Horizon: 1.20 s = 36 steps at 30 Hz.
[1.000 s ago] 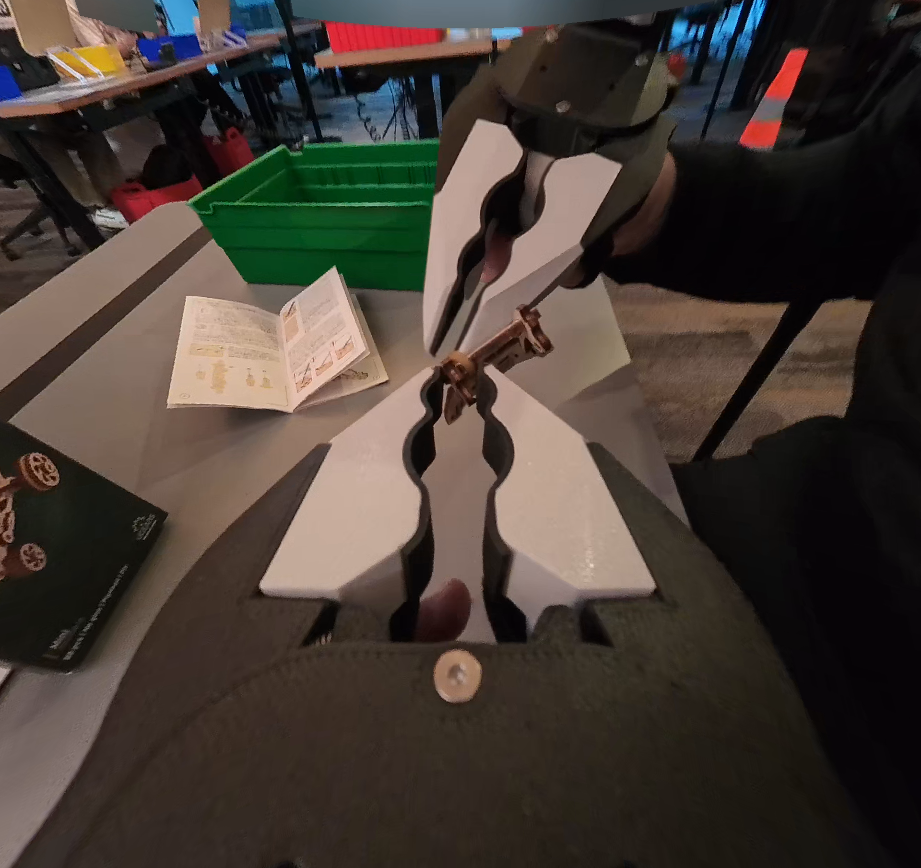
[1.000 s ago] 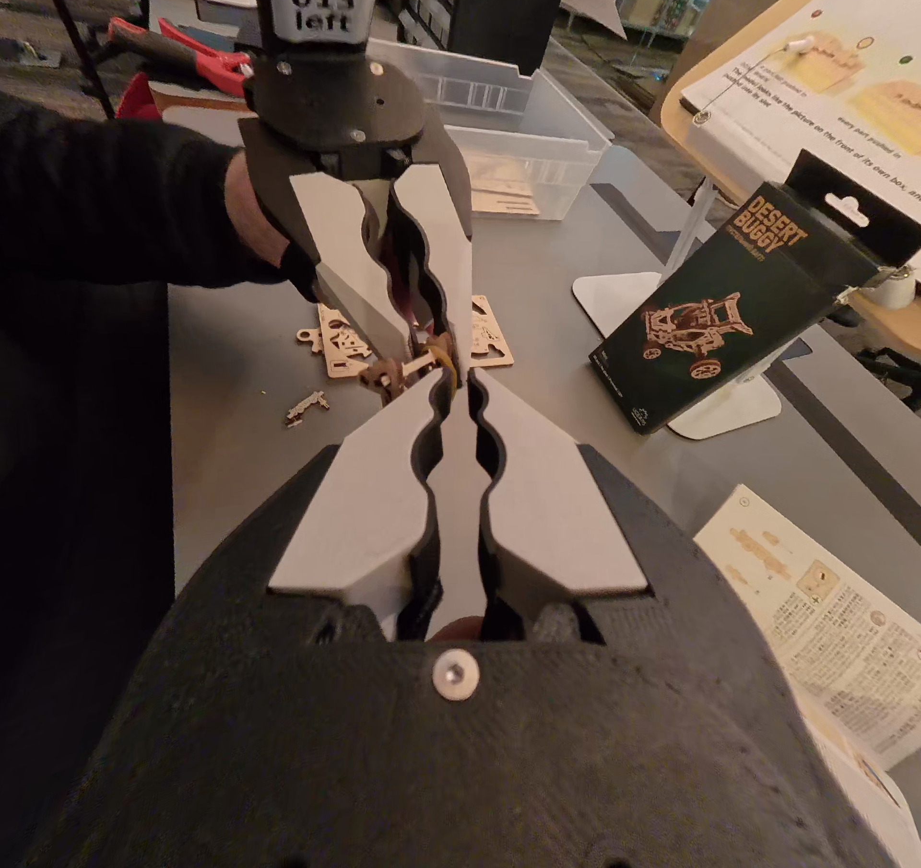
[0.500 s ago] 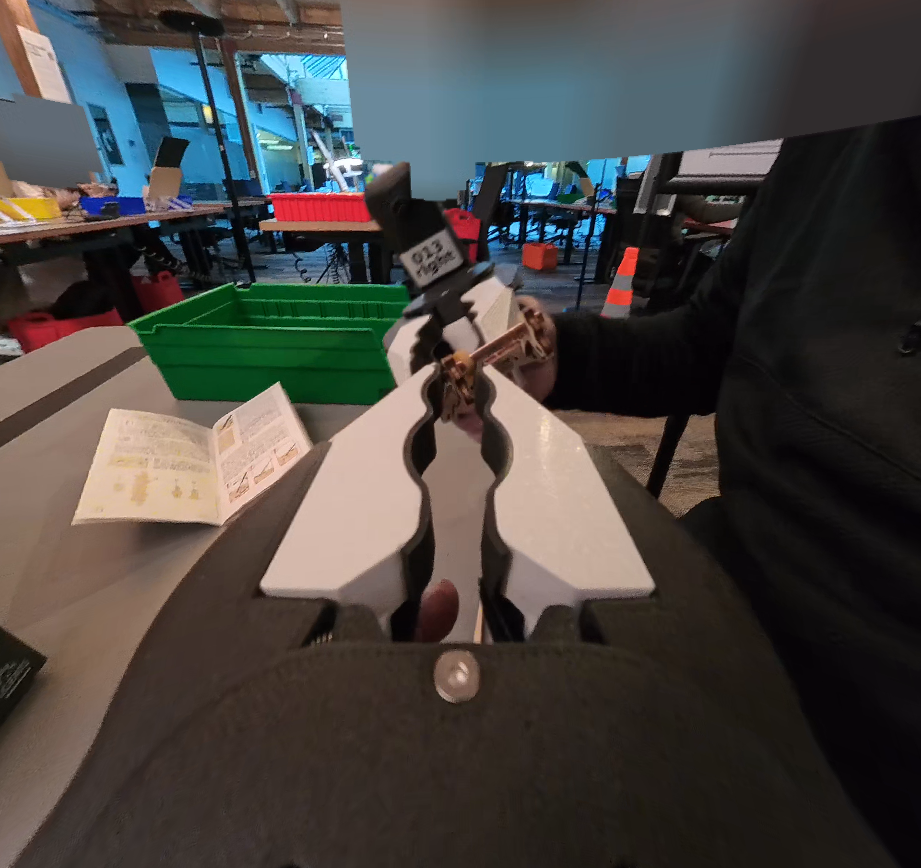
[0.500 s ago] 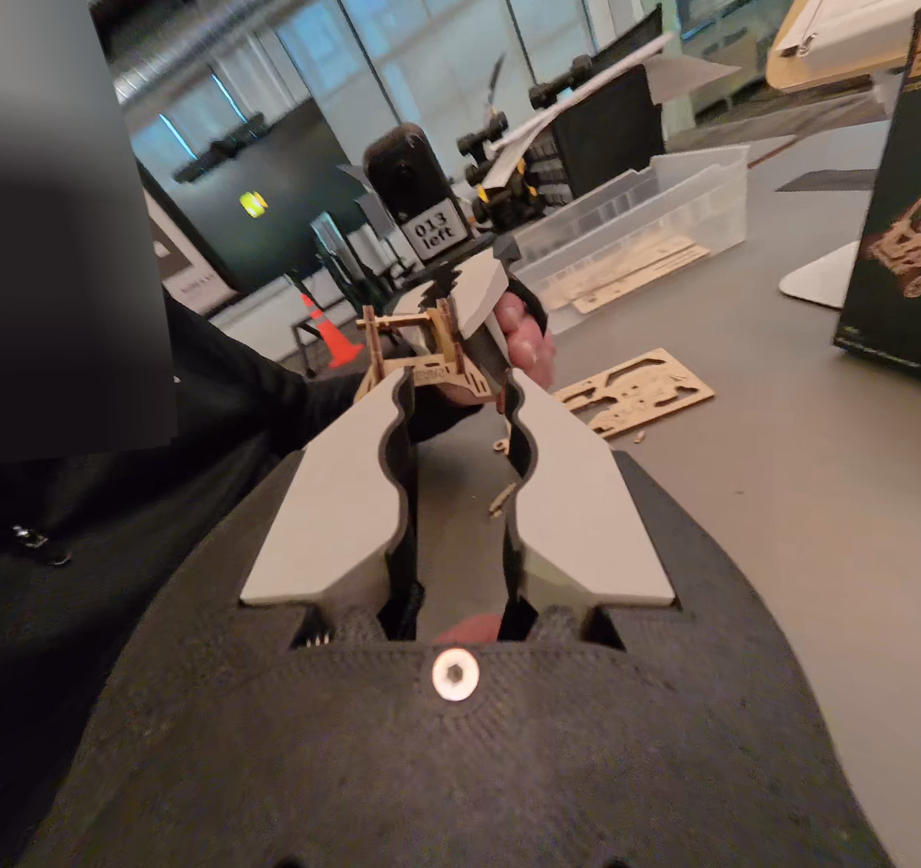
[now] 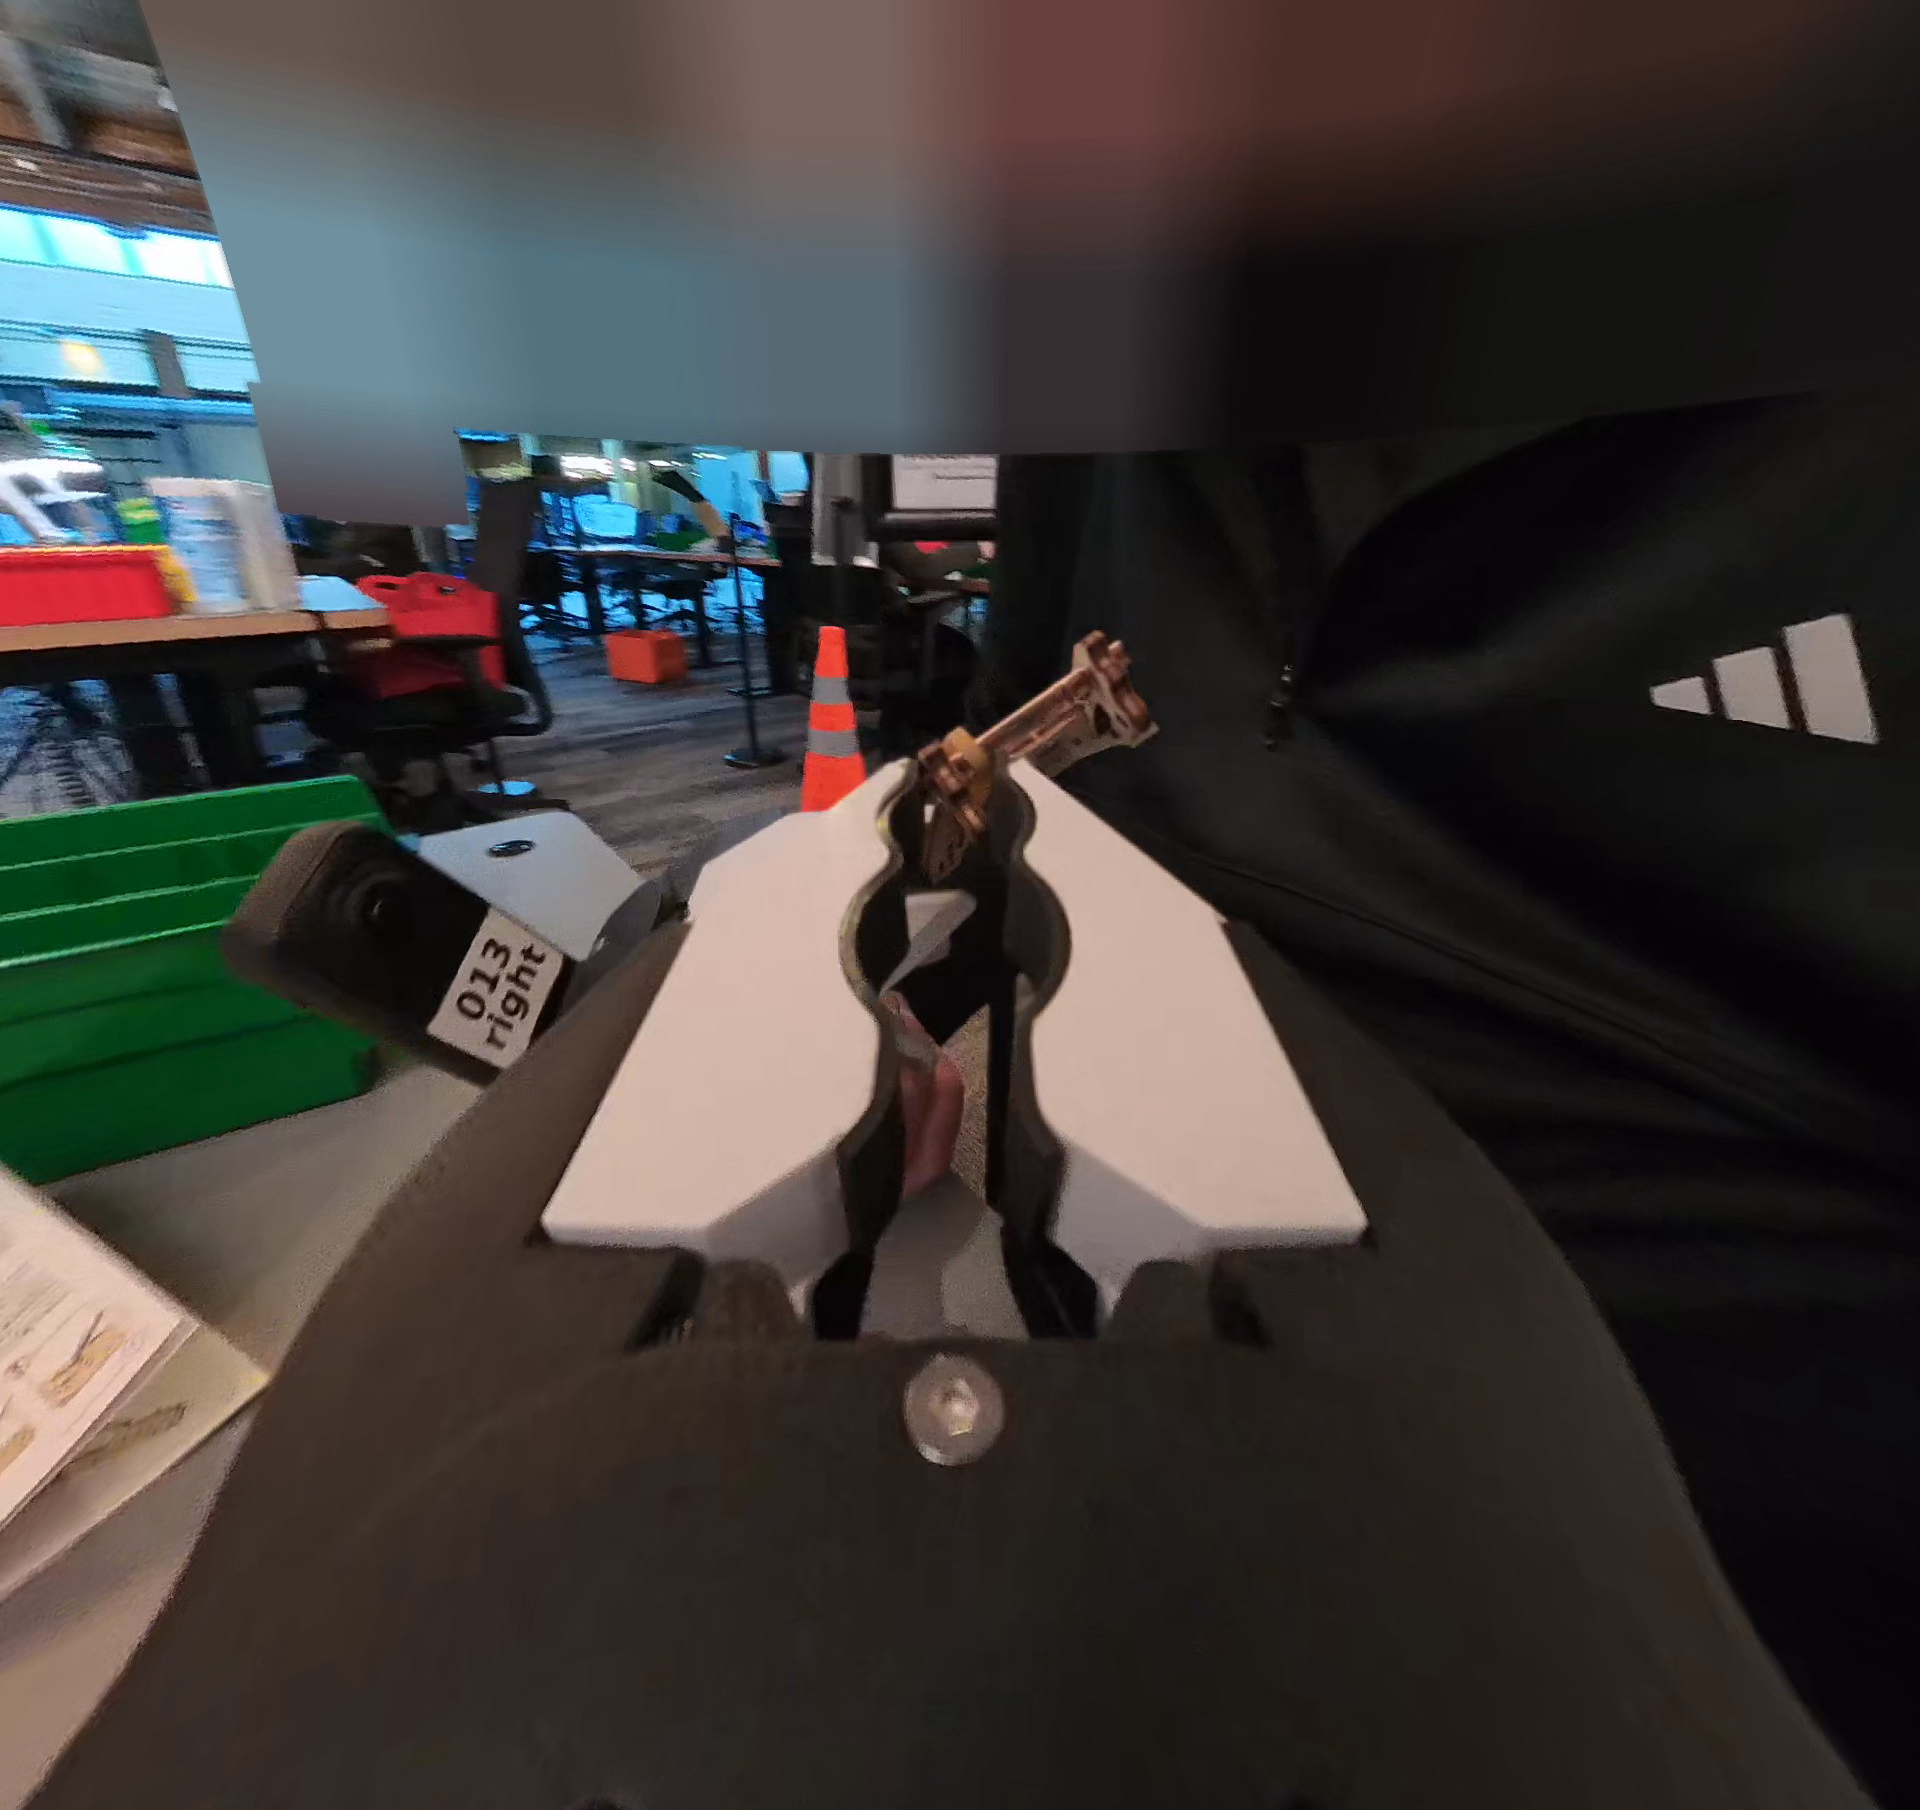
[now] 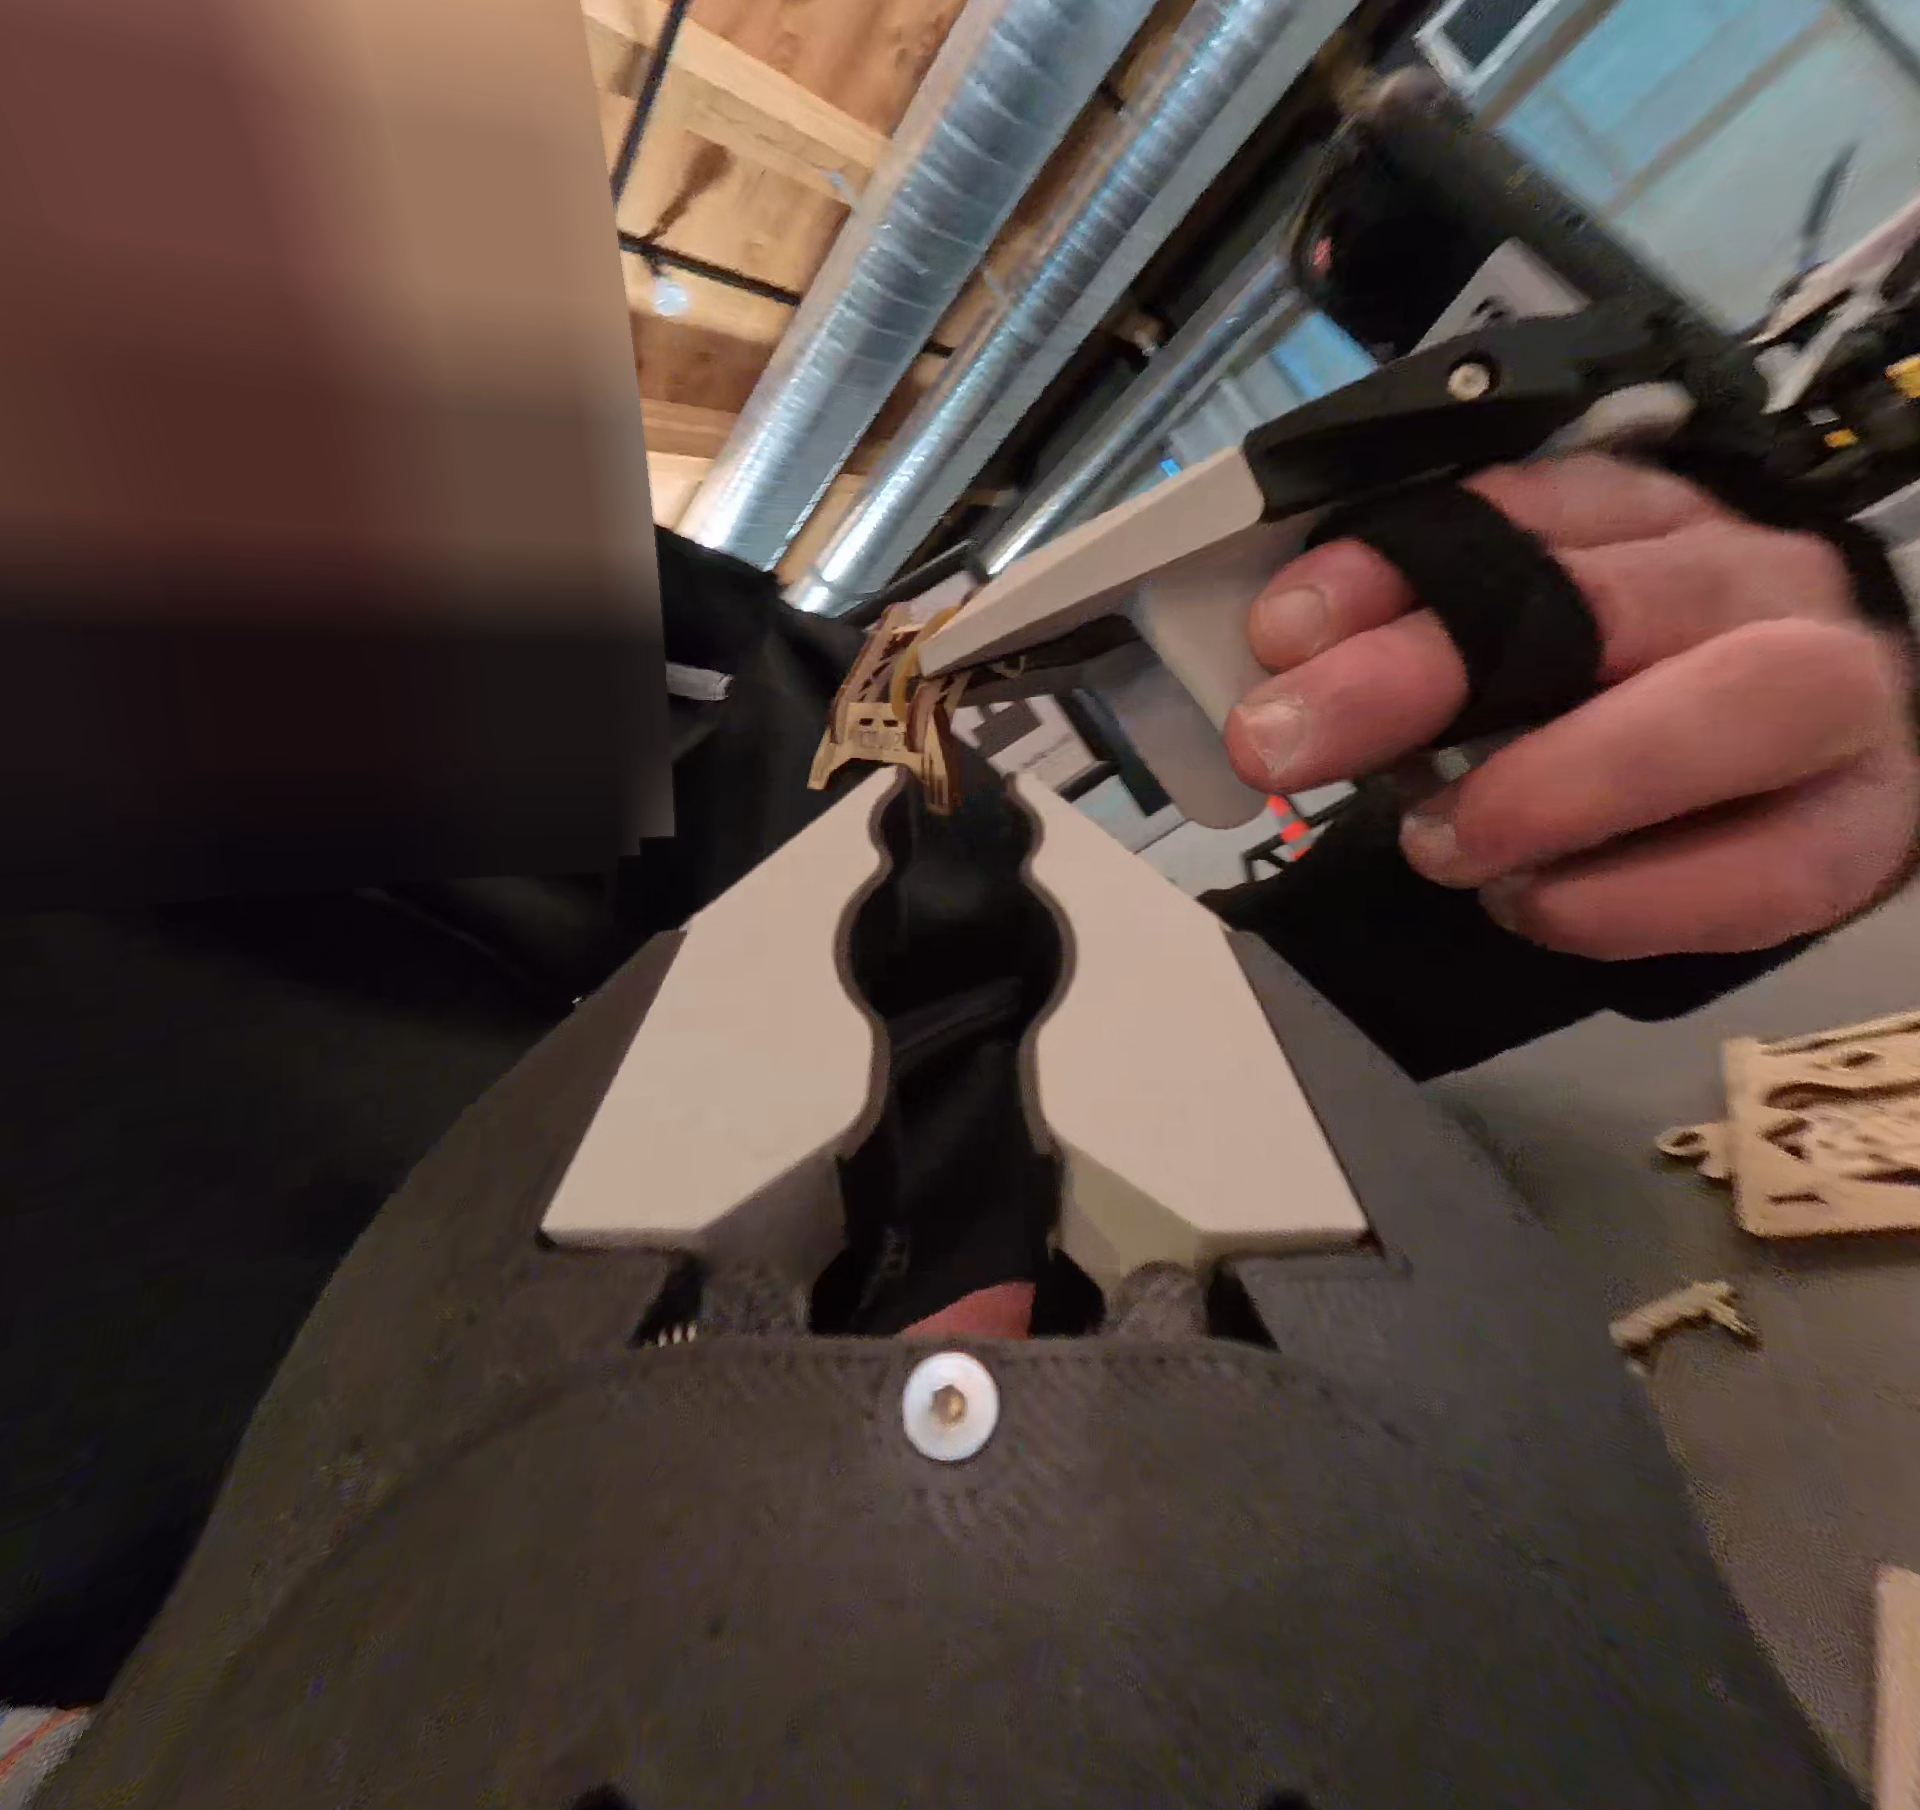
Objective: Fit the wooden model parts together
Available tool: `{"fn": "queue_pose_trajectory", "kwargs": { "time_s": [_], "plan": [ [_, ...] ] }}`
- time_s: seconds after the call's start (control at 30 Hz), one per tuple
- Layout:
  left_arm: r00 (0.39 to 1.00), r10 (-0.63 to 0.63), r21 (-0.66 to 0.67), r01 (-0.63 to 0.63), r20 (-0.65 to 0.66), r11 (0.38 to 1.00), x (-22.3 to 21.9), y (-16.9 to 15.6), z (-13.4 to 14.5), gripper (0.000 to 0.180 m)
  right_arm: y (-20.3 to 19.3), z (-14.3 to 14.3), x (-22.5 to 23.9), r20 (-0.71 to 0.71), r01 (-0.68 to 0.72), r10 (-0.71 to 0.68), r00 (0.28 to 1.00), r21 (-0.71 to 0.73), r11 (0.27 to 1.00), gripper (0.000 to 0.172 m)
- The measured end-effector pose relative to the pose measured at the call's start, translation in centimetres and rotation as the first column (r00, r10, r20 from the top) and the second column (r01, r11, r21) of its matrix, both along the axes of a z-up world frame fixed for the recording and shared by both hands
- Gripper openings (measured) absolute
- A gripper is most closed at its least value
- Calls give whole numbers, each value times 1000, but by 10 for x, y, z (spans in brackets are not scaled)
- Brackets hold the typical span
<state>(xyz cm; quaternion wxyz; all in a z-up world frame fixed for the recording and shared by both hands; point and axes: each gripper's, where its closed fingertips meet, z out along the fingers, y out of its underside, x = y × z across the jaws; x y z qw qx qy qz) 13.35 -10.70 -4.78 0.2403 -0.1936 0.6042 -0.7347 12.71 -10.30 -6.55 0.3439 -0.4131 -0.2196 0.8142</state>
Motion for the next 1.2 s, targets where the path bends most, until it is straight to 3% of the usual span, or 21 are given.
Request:
{"fn": "queue_pose_trajectory", "kwargs": {
  "time_s": [0.23, 0.33, 0.53, 0.67, 0.8, 0.87, 1.0, 1.1, 1.2],
  "plan": [
    [995, -94, 49, 95, -19, 994, -4, -2, 2, 11, -9, 8, -2, -108, -60, 64, 992, 38, 997, 4],
    [999, -34, 27, 35, -40, 999, 2, 10, 0, 22, -1, 7, 1, -112, 2, 2, 994, 38, 999, 0],
    [999, 43, -28, -43, -24, 999, 2, 21, 0, 19, 4, 2, 5, -116, 4, 0, 993, 28, 1000, 0],
    [999, 33, -55, -34, -25, 998, 4, 21, 0, 25, 1, 0, 1, -119, -51, 54, 991, 32, 998, 0],
    [999, -19, -65, 17, -26, 998, 3, 19, -2, 12, 1, -1, 0, -117, -67, 70, 991, 33, 997, 0],
    [998, -1, -83, -5, -61, 997, 5, 25, -6, 18, 5, -3, 2, -108, -42, 44, 993, 22, 999, 0],
    [956, 200, -107, -226, -214, 968, 15, 68, -29, 40, 28, -19, 13, 20, 126, -126, 992, -37, 991, 0],
    [854, 376, -94, -434, -360, 896, 16, 107, -55, 55, 49, -41, 33, 163, 272, -251, 954, -120, 955, 1],
    [784, 479, -90, -552, -395, 829, 3, 129, -64, 62, 63, -64, 54, 292, 368, -299, 909, -220, 903, 0]
  ]
}}
